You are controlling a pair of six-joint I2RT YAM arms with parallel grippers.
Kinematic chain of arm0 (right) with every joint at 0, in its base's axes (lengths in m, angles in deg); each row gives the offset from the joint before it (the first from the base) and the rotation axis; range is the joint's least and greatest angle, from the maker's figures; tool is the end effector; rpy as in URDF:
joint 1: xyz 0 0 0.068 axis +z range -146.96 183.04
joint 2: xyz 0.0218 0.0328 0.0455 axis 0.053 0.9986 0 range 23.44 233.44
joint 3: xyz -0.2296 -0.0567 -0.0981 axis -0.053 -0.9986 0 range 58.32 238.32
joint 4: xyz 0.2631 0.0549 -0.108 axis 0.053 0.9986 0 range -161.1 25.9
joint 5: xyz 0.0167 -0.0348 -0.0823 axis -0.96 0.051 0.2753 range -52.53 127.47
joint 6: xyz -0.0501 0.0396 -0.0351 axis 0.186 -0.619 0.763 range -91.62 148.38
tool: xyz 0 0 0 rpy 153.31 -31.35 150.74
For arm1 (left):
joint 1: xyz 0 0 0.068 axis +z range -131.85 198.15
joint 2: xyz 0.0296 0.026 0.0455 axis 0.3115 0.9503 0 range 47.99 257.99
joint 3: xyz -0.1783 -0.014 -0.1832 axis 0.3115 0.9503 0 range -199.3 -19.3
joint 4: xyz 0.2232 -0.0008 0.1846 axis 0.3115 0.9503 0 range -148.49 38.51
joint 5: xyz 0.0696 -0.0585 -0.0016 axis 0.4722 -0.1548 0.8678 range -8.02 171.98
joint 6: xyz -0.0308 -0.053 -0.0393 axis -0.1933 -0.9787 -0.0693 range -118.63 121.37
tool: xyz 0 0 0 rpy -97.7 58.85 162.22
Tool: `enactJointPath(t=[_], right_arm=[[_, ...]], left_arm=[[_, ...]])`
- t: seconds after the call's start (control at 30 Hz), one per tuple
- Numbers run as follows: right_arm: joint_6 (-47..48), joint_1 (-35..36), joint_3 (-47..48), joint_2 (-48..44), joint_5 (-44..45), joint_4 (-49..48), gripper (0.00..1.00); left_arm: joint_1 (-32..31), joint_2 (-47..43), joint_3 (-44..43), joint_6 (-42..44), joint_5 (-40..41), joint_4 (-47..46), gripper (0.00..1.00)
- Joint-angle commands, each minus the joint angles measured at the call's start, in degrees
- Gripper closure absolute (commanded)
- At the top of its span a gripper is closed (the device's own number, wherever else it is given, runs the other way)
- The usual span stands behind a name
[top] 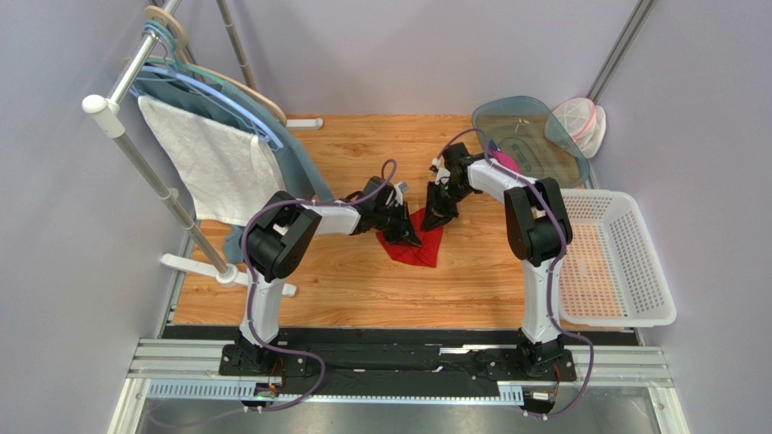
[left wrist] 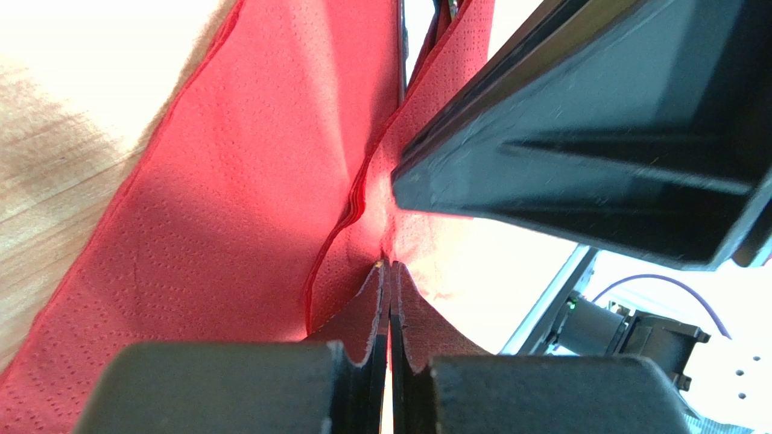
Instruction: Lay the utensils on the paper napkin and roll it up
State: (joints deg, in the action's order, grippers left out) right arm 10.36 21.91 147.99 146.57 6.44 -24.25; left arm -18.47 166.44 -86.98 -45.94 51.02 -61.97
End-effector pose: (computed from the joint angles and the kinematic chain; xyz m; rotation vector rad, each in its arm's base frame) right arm 0.4048 0.1714 0.0943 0.0928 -3.0020 -0.8712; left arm 0.3372 -0.2895 0.0628 0.0391 2.6765 -1.2440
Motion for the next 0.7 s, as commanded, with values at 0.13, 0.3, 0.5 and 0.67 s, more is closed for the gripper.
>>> enactJointPath(t=[0.13, 0.3, 0.5, 0.67], right_arm=[[0.0, -0.3, 0.2, -1.5, 0.4, -0.6, 0.85], [-1.1, -0.3, -1.5, 0.9, 0.9, -2.6, 0.87], [-0.8, -0.2, -2.1, 3.5, 5.0, -2.6, 0.90], [1.5, -0.2, -3.0, 5.5, 8.6, -0.7, 0.94]], left_arm=[[0.2, 2.2, 0.2, 4.2, 4.6, 5.9, 1.00], [0.3, 2.4, 0.3, 4.5, 4.7, 5.9, 1.00], [0.3, 2.5, 0.1, 4.6, 4.5, 6.0, 1.00], [0.2, 0.5, 0.5, 5.6, 3.3, 3.8, 0.97]])
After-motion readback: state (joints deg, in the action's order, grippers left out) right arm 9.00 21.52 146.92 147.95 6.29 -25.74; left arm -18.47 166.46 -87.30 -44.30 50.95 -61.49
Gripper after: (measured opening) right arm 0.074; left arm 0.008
